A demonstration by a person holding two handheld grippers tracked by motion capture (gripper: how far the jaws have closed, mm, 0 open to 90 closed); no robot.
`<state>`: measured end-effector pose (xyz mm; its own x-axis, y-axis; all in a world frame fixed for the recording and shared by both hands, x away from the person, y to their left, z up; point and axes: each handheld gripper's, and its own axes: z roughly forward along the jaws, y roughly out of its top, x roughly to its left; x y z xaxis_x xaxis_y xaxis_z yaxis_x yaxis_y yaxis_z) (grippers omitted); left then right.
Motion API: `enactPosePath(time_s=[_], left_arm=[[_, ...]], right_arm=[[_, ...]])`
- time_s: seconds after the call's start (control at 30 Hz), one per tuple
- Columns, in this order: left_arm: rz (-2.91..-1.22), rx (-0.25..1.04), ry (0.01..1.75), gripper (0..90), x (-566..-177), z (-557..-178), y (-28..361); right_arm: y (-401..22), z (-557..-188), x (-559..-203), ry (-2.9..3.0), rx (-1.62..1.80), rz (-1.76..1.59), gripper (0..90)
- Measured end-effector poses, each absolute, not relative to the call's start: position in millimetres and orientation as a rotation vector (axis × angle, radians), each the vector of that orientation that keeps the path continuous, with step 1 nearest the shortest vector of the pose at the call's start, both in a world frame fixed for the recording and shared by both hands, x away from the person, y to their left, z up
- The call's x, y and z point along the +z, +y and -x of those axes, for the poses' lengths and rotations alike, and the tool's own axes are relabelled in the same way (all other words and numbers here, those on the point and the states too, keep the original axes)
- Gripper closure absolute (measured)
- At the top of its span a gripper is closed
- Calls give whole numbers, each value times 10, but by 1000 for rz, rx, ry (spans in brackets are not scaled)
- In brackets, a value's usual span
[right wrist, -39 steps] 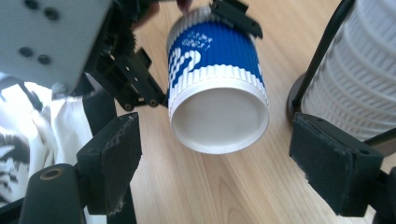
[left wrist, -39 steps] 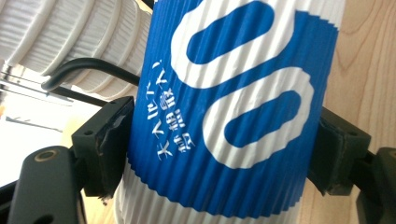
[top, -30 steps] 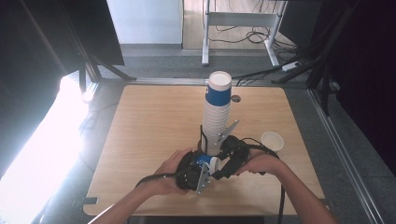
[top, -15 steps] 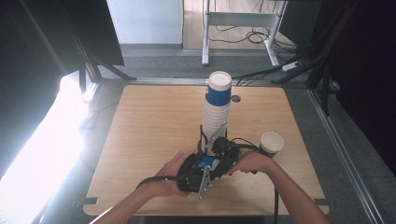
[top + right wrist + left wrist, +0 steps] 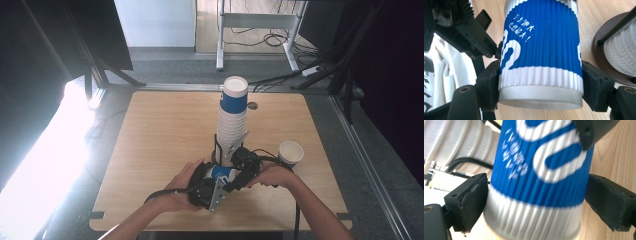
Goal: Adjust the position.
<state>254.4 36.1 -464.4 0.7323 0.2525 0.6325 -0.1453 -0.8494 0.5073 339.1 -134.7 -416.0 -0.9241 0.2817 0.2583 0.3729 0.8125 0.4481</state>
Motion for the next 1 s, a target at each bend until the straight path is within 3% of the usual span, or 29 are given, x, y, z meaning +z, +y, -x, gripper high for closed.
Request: enactPosePath(time_s=[0.57,1.0], left_arm=[[-2178,735,474,57,-4540,-2532,827],[-1989,443,711,66,-4606,-2575,964]], right_arm=[[-1533,-3256,-4159,-2815,-1086,605,273],[-1701,-3159,-4310,-2669,-1490,723,273]])
